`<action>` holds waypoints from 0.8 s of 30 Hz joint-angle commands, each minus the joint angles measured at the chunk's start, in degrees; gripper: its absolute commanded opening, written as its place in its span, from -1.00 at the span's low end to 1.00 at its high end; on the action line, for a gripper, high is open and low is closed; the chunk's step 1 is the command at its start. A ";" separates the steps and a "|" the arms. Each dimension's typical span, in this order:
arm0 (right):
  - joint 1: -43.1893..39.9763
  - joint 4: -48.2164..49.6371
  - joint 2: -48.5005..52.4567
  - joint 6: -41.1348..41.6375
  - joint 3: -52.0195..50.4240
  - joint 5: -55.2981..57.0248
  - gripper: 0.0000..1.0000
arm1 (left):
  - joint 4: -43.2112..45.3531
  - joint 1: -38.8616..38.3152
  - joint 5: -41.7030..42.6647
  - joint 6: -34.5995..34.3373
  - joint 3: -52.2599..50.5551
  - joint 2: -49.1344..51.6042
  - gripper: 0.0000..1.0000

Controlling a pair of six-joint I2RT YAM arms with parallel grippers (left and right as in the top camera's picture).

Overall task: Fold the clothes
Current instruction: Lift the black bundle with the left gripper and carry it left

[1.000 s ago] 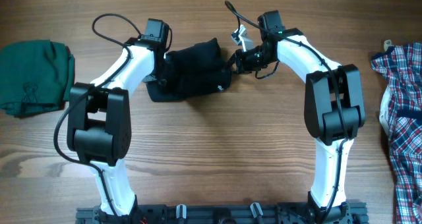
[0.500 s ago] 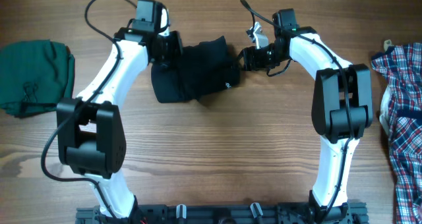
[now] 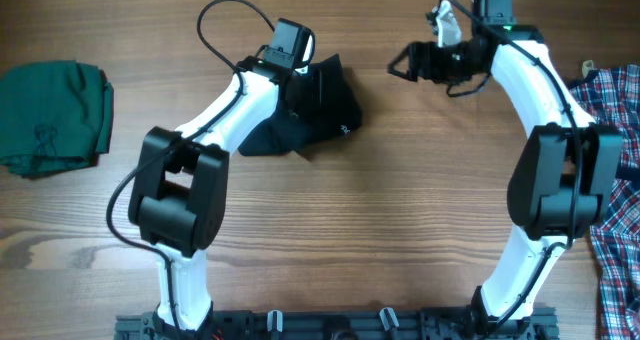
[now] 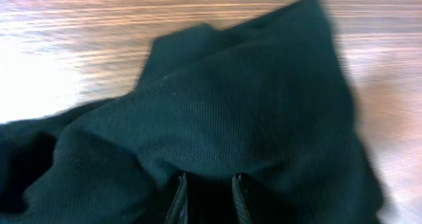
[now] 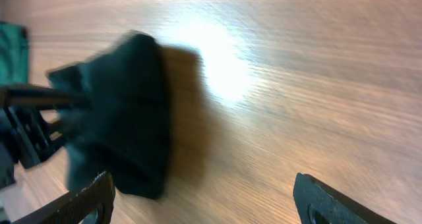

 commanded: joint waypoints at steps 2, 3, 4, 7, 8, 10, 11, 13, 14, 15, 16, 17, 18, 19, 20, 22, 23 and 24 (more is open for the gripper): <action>-0.57 -4.70 -0.57 -3.26 0.46 13.16 0.77 | 1.97 1.42 -12.70 2.16 0.57 7.13 -0.53; -0.57 -5.27 -0.57 -3.23 0.48 14.38 0.78 | 2.64 1.46 -12.52 2.16 0.57 8.41 -0.46; -0.57 -5.49 -0.57 -3.23 0.48 14.73 0.79 | 3.21 1.40 -12.50 2.89 0.59 9.42 -0.36; -0.57 -5.42 -0.57 -3.23 0.46 14.73 0.79 | 2.54 0.81 -12.55 3.89 3.06 5.90 -0.28; -0.57 -5.46 -0.57 -3.23 0.46 14.73 0.80 | 1.36 0.46 -12.52 3.89 4.31 3.61 -0.21; -0.57 -5.86 -0.57 -3.28 0.46 14.75 0.80 | -1.38 -0.39 -12.55 3.89 6.14 -2.62 -0.10; -0.57 -5.86 -0.57 -3.26 0.48 14.73 0.80 | -1.86 -0.63 -12.52 3.89 6.16 -4.55 -0.07; -0.57 -5.70 -0.57 -3.26 0.46 14.73 0.81 | -4.79 -1.64 -12.50 3.85 6.14 -8.68 -0.03; -0.57 -5.64 -0.57 -3.26 0.46 14.73 0.81 | -6.10 -2.01 -12.50 3.80 6.14 -9.14 -0.03; -0.57 -5.62 -0.57 -3.26 0.48 14.75 0.81 | -9.09 -2.58 -12.35 2.29 6.12 -8.70 -0.08; -0.57 -5.64 -0.57 -3.26 0.48 14.75 0.81 | -11.54 -2.82 -12.07 1.01 6.10 -7.91 -0.14; -0.57 -5.66 -0.57 -3.26 0.46 14.75 0.82 | -15.67 -3.23 -9.94 0.79 6.08 -6.29 -0.30; -0.57 -5.66 -0.57 -3.28 0.48 15.02 0.82 | -18.53 -3.50 -7.80 0.81 6.03 -5.03 -0.49; -0.57 -5.62 -0.57 -3.26 0.48 15.58 0.82 | -20.94 -3.80 -5.55 0.81 5.81 -3.23 -0.55; -0.57 -5.57 -0.57 -3.26 0.46 15.98 0.89 | -21.73 -3.96 -4.39 0.79 5.29 -1.70 -0.57; -0.57 -5.62 -0.57 -3.26 0.48 16.41 0.91 | -21.88 -4.26 -3.32 -0.04 3.56 1.92 -0.55; -0.57 -5.64 -0.57 -3.23 0.48 16.41 0.91 | -22.16 -4.31 -3.26 0.00 3.45 4.31 -0.54; -0.57 -5.64 -0.57 -3.26 0.46 16.41 0.92 | -21.94 -4.15 -3.65 0.35 3.45 5.64 -0.53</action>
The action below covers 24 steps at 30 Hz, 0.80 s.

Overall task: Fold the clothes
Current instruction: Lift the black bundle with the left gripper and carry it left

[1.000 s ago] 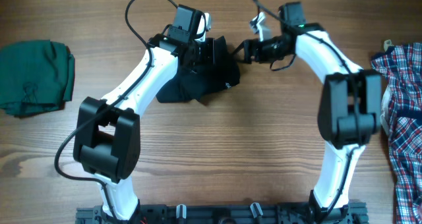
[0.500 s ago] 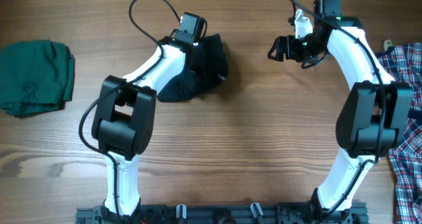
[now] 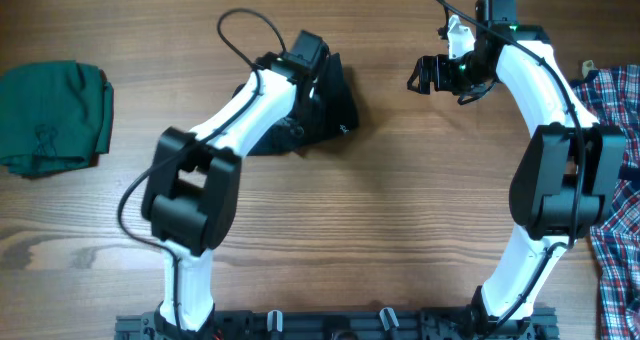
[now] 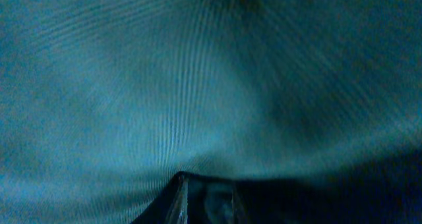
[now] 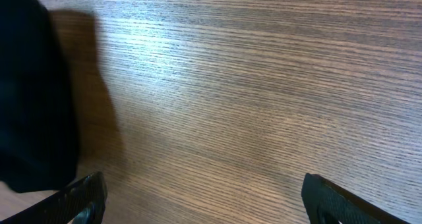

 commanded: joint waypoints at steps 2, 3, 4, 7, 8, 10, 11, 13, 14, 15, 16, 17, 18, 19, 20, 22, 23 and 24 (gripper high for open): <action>0.17 0.02 -0.57 -0.79 0.48 1.14 0.92 | -0.70 0.20 -1.77 2.34 0.87 1.70 -0.51; 0.17 0.02 -0.57 -0.79 0.48 1.14 0.92 | -1.90 0.17 -4.76 2.36 2.75 0.35 -0.49; 0.17 0.02 -0.57 -0.79 0.48 1.14 0.92 | -3.54 -0.09 -7.89 3.72 6.03 -2.12 -0.41; -0.31 -0.68 -0.68 -0.72 0.50 1.64 0.99 | -1.20 -1.99 -8.15 13.46 10.58 -7.98 0.03; -1.38 -0.83 -0.79 -0.28 0.55 2.71 1.00 | 0.57 -2.93 -8.11 17.68 10.58 -8.90 0.27; -4.96 -0.59 -1.03 2.97 0.57 3.72 0.99 | 2.58 -4.90 -7.52 26.67 10.19 -8.39 0.61; -7.87 -0.48 -1.03 4.26 0.55 3.69 0.99 | 3.06 -6.01 -6.38 29.73 10.10 -6.88 0.73; -11.80 -0.42 -1.03 4.13 0.55 4.61 1.00 | 3.52 -7.56 -3.19 30.38 10.10 -4.31 0.79; -13.66 -0.28 -1.03 4.11 0.55 5.81 0.99 | 3.96 -8.44 -2.56 29.33 10.10 -3.19 0.79; -15.32 0.02 -1.01 4.15 0.52 7.13 0.99 | 4.72 -9.38 -3.08 26.99 10.10 -2.14 0.79; -17.77 0.59 -0.98 4.13 0.52 7.50 0.99 | 6.01 -10.86 -6.36 22.05 10.10 -0.83 0.79; -18.93 0.92 -0.98 4.15 0.52 7.50 1.00 | 6.75 -11.85 -11.61 16.63 10.10 0.02 0.78; -20.00 1.36 -0.98 4.11 0.48 7.52 0.99 | 7.08 -12.61 -15.82 11.34 10.10 0.57 0.78; -20.65 1.57 -0.98 3.85 0.48 7.50 0.99 | 7.34 -13.05 -16.81 8.07 10.10 1.03 0.78; -21.07 1.75 -0.98 3.76 0.48 7.52 1.00 | 7.80 -13.70 -17.03 3.93 10.10 1.70 0.78; -21.14 2.12 -0.98 3.76 0.48 7.50 0.99 | 8.22 -14.53 -24.20 -3.63 10.10 3.37 0.79; -21.14 2.23 -0.98 3.76 0.48 7.50 0.99 | 8.15 -14.82 -27.63 -6.12 10.08 4.28 0.82; -21.14 2.25 -0.98 3.74 0.48 7.52 0.99 | 7.93 -15.30 -30.88 -7.72 10.08 5.05 0.85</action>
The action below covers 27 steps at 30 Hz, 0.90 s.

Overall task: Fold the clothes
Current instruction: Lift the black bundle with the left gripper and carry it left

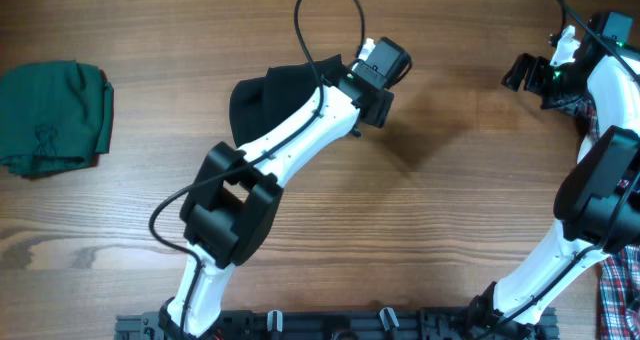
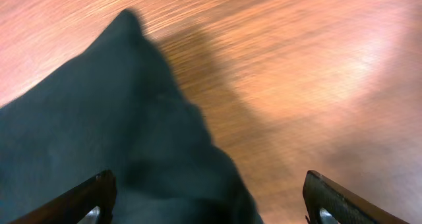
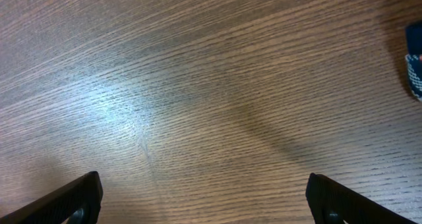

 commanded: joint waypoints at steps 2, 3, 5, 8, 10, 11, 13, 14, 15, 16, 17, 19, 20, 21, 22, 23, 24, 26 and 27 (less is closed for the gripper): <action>0.02 0.37 -0.98 0.17 0.48 0.70 0.99 | -0.87 -1.57 -16.22 -13.27 -0.31 3.30 0.96; 0.02 0.37 -0.98 0.20 0.48 0.70 0.99 | -0.76 -1.95 -16.79 -13.27 -0.31 3.30 0.99; 0.02 0.33 -0.98 0.22 0.48 0.70 0.99 | -1.29 -2.29 -16.24 -15.06 -0.31 3.69 0.99; 0.02 0.24 -0.98 0.22 0.48 0.66 0.99 | -1.46 -2.23 -13.75 -16.06 -0.31 5.90 0.99; 0.02 0.24 -0.98 0.24 0.48 0.46 0.99 | -1.53 -2.19 -13.27 -16.04 -0.31 7.50 0.99; 0.02 0.24 -0.98 0.22 0.48 0.07 1.00 | -1.53 -2.19 -13.27 -16.06 -0.31 8.22 0.99; 0.02 0.24 -0.98 0.24 0.48 0.04 1.00 | -1.60 -1.81 -13.27 -16.04 -0.33 10.21 0.99; 0.02 0.24 -0.98 0.24 0.48 0.04 0.99 | -1.84 -1.53 -13.07 -16.04 -0.33 10.78 0.99; 0.02 0.26 -0.98 0.24 0.48 0.07 1.00 | -1.97 -1.20 -12.68 -16.02 -0.31 11.28 0.98; 0.02 0.31 -0.98 0.24 0.48 0.07 0.99 | -2.01 -0.81 -12.39 -16.02 -0.31 11.32 0.88; 0.02 0.33 -0.98 0.24 0.48 0.09 0.99 | -1.99 -0.66 -12.41 -15.93 -0.31 11.32 0.64; 0.02 0.74 -0.98 0.26 0.48 0.09 0.99 | -2.47 -0.61 -12.48 -15.54 -0.15 11.06 -0.17; 0.02 1.03 -0.98 0.26 0.48 0.09 0.99 | -2.97 -0.61 -12.48 -15.54 0.02 10.75 -0.72; 0.02 1.20 -0.98 0.26 0.48 0.09 0.99 | -3.43 -0.48 -12.46 -14.86 0.33 10.23 -0.92; 0.02 1.57 -0.98 0.28 0.48 0.09 0.99 | -3.69 -0.24 -12.48 -12.63 0.81 9.44 -0.92; 0.02 1.90 -0.98 0.26 0.48 0.09 0.99 | -4.15 0.24 -12.48 -10.71 1.88 8.02 -0.92; 0.02 2.16 -0.98 0.26 0.48 0.09 1.00 | -4.83 0.72 -12.44 -10.51 2.82 6.91 -0.92; 0.02 2.91 -0.98 0.26 0.48 0.09 1.00 | -7.54 2.43 -11.21 -8.76 6.54 3.82 -0.92; 0.02 3.37 -0.98 0.28 0.48 0.09 1.00 | -8.74 3.54 -9.22 -8.15 8.44 2.27 -0.92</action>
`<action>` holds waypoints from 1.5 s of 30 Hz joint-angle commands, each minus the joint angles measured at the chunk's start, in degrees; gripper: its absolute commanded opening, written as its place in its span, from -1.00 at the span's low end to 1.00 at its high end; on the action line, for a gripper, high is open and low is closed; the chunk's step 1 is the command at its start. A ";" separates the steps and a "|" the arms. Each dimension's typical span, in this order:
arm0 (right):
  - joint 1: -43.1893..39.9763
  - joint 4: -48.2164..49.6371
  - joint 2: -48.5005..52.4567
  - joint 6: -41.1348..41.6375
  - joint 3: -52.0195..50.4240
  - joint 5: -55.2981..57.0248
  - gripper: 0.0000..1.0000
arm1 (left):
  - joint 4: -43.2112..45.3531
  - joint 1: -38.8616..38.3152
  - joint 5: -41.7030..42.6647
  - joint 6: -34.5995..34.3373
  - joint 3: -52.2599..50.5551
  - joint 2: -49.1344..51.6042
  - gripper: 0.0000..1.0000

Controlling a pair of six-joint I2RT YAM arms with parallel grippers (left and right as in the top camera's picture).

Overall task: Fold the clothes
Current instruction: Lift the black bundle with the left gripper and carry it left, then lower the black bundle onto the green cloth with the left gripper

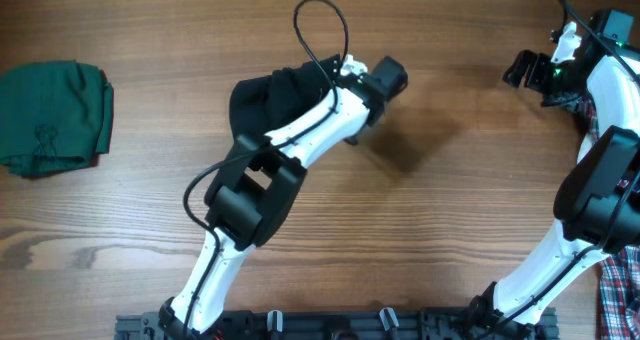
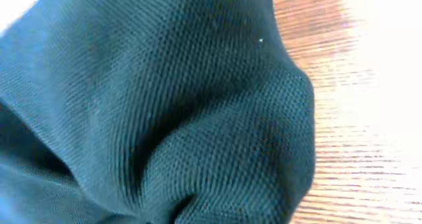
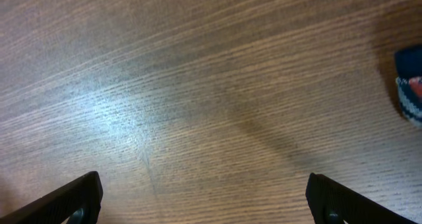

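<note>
A black garment (image 1: 262, 102) lies bunched at the table's upper middle, partly under my left arm. My left gripper (image 1: 385, 77) sits at the garment's right end. Dark knit cloth (image 2: 165, 99) fills the left wrist view, puckered at the bottom edge and hiding the fingers. My right gripper (image 1: 520, 68) hangs at the far right and stands open (image 3: 204, 211) over bare wood, holding nothing.
A folded green garment (image 1: 52, 115) rests at the left edge. A plaid shirt (image 1: 618, 240) lies along the right edge beside my right arm, and a bit of it (image 3: 410, 85) shows in the right wrist view. The wooden table (image 1: 430, 230) stretches between the arms.
My left gripper was open above the black garment's corner with wood in sight. Now cloth fills its view and its fingers are hidden. The right gripper has barely shifted.
First my left gripper was shut on the black garment, with the right gripper open close by. Then the right gripper stood further right. Later the garment lay bunched further left, the left gripper open past it and the right one by the plaid shirt.
</note>
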 commanded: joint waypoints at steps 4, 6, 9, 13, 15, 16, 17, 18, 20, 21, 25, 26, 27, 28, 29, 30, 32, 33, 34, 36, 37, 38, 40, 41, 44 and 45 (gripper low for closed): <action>0.02 3.87 -0.98 0.24 0.48 0.11 0.99 | -3.02 11.54 15.72 3.19 8.70 -12.70 -0.92; 0.02 4.20 -0.98 0.24 0.48 0.11 0.99 | -4.46 15.96 20.46 3.19 8.70 -13.60 -0.92; 0.02 4.81 -0.98 0.24 0.48 0.11 1.00 | -7.67 22.95 21.49 3.19 8.70 -14.62 -0.92; 0.02 4.81 -0.98 0.24 0.48 0.11 0.99 | -7.96 32.00 26.29 3.19 8.70 -15.47 -0.92; 0.02 4.81 -0.98 0.24 0.48 0.11 1.00 | -7.34 35.78 31.43 3.19 8.70 -15.50 -0.92; 0.02 4.81 -0.98 0.24 0.48 0.11 0.99 | -6.38 38.82 35.56 3.19 8.70 -15.50 -0.92; 0.02 4.81 -0.98 0.24 0.48 0.11 1.00 | -5.27 41.55 38.77 3.19 8.70 -15.50 -0.92; 0.02 4.79 -0.98 0.26 0.48 0.11 0.99 | -4.44 44.26 41.75 3.19 8.70 -15.50 -0.92; 0.02 4.81 -0.98 0.24 0.48 0.11 0.99 | -3.39 49.75 47.21 3.23 8.70 -15.50 -0.92; 0.02 4.81 -0.98 0.24 0.48 0.11 1.00 | -2.10 54.34 51.36 4.39 8.70 -15.50 -0.92; 0.02 4.81 -0.98 0.26 0.48 0.11 1.00 | 5.25 64.76 63.04 5.95 8.70 -15.54 -0.92; 0.02 4.81 -0.98 0.24 0.48 0.11 0.99 | 7.72 66.53 63.01 5.60 8.70 -15.54 -0.92; 0.02 4.79 -0.98 0.24 0.48 0.11 0.99 | 10.36 67.78 62.84 5.07 8.70 -15.54 -0.92; 0.02 4.81 -0.98 0.24 0.48 0.11 0.99 | 13.60 69.02 61.27 3.06 8.68 -15.54 -0.92; 0.02 4.79 -0.98 0.26 0.48 0.11 0.99 | 15.61 69.66 59.28 2.23 8.68 -15.54 -0.92; 0.02 4.81 -0.98 0.24 0.48 0.11 0.99 | 17.53 70.14 55.74 1.18 8.66 -15.54 -0.92; 0.02 4.81 -0.98 0.24 0.48 0.11 0.99 | 20.11 70.90 50.99 0.00 8.26 -15.54 -0.92; 0.02 4.79 -0.98 0.26 0.48 0.11 0.99 | 20.76 71.49 50.18 -0.11 7.08 -15.54 -0.92; 0.02 4.81 -0.98 0.24 0.48 0.11 1.00 | 20.92 71.97 49.42 -0.37 5.90 -15.52 -0.92; 0.02 4.81 -0.98 0.26 0.48 0.11 0.99 | 22.23 73.57 47.56 -2.05 2.45 -15.52 -0.92; 0.02 4.81 -0.98 0.24 0.48 0.11 1.00 | 24.17 75.17 47.74 -2.67 -0.17 -15.52 -0.92; 0.02 4.81 -0.98 0.24 0.48 0.11 0.99 | 26.93 77.11 48.81 -3.34 -3.45 -15.52 -0.91; 0.02 4.81 -0.98 0.24 0.48 0.11 0.99 | 30.86 79.73 53.29 -3.32 -8.00 -15.52 -0.92; 0.02 4.81 -0.98 0.26 0.48 0.11 1.00 | 31.89 81.11 55.74 -3.32 -10.25 -15.52 -0.92; 0.02 4.81 -0.98 0.24 0.48 0.11 0.99 | 26.86 84.80 57.46 -3.28 -12.17 -15.91 -0.92; 0.02 4.81 -0.98 0.24 0.48 0.11 0.99 | 25.07 85.53 57.46 -3.28 -12.17 -16.41 -0.92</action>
